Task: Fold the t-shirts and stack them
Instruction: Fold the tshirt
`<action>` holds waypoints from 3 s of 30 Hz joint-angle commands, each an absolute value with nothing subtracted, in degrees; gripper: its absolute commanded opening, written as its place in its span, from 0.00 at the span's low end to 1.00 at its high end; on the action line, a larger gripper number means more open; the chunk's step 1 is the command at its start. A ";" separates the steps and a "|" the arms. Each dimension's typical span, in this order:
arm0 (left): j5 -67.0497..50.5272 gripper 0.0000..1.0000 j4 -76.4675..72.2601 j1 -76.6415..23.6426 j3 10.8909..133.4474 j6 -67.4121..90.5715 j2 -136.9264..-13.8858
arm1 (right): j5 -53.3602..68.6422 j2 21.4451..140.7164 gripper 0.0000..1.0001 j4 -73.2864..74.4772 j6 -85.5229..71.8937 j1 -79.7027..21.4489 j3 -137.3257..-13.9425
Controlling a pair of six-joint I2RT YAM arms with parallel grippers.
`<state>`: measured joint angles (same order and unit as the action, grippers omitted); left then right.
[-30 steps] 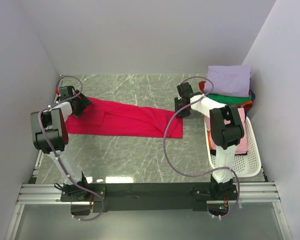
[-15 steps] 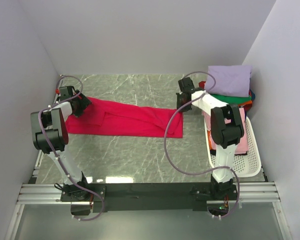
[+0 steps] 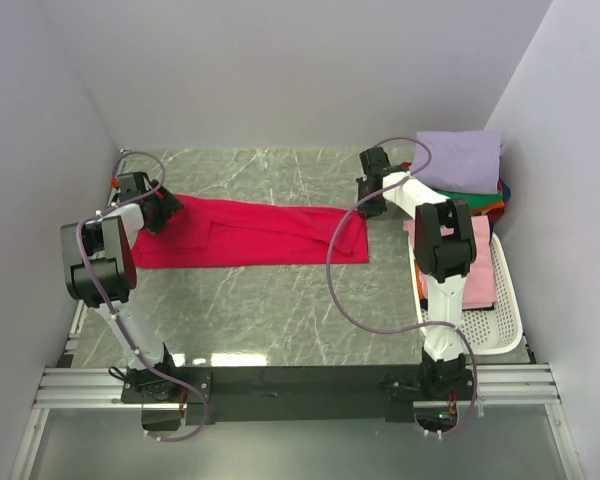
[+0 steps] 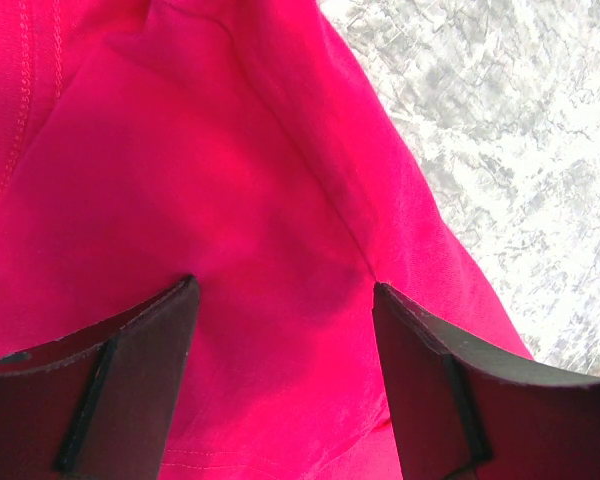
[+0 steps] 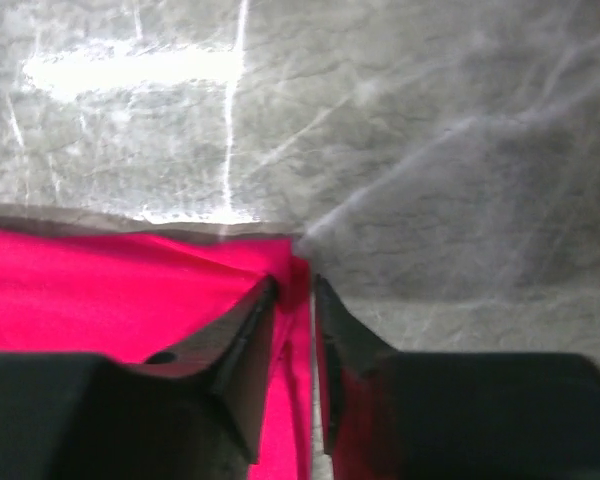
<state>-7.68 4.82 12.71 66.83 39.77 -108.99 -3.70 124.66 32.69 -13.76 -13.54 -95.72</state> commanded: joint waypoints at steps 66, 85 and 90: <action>-7.29 0.77 6.77 13.45 67.76 38.50 -109.34 | 4.04 116.10 0.37 25.75 -15.29 -14.15 -83.24; -7.21 0.77 6.86 13.45 67.76 38.41 -109.16 | 3.60 117.86 0.00 26.89 -14.68 -14.24 -85.34; -7.21 0.77 6.86 13.53 67.85 38.41 -109.07 | 2.38 117.60 0.00 26.98 -13.72 -14.24 -87.70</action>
<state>-7.97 5.02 12.93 66.87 39.79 -108.99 4.19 117.73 26.50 -15.09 -14.00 -84.33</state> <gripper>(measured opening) 0.770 0.007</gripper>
